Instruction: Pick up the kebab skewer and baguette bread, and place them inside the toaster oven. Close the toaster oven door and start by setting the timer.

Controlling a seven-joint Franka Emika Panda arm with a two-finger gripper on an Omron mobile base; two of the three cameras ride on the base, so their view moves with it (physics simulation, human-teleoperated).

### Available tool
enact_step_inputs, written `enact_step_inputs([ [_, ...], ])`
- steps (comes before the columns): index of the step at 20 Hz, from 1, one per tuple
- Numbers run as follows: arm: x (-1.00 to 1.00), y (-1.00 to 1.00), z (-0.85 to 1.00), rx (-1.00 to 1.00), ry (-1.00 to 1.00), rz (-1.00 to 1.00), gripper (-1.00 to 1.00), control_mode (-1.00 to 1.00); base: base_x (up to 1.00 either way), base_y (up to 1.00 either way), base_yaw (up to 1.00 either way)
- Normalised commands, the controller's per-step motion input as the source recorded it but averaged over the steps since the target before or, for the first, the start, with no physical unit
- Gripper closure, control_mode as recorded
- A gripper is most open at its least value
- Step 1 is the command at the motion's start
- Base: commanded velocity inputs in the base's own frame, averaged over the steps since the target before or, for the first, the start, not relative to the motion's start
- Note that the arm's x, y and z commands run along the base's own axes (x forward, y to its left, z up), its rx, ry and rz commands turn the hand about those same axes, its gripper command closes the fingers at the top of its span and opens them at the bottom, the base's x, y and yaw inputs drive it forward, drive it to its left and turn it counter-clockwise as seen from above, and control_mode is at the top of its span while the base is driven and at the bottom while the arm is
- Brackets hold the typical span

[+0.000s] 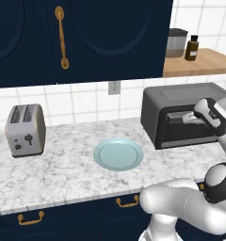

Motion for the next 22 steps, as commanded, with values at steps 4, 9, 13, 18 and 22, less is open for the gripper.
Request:
enact_step_inputs([
  [4, 0.91, 0.05, 0.0, 0.01, -0.06, 0.0, -1.0, -1.0, 0.0, 0.0, 0.0],
  [9, 0.2, 0.0, 0.0, 0.0, 0.0, 0.0, -1.0, -1.0, 0.0, 0.0, 0.0],
  [13, -0.35, 0.0, 0.02, 0.0, -0.02, 0.0, -1.0, -1.0, 0.0, 0.0, 0.0],
  [18, -0.58, -0.23, 0.21, 0.0, -0.04, 0.0, -1.0, -1.0, 0.0, 0.0, 0.0],
  [22, -0.56, -0.43, 0.13, -0.03, 0.0, 0.0, -1.0, -1.0, 0.0, 0.0, 0.0],
])
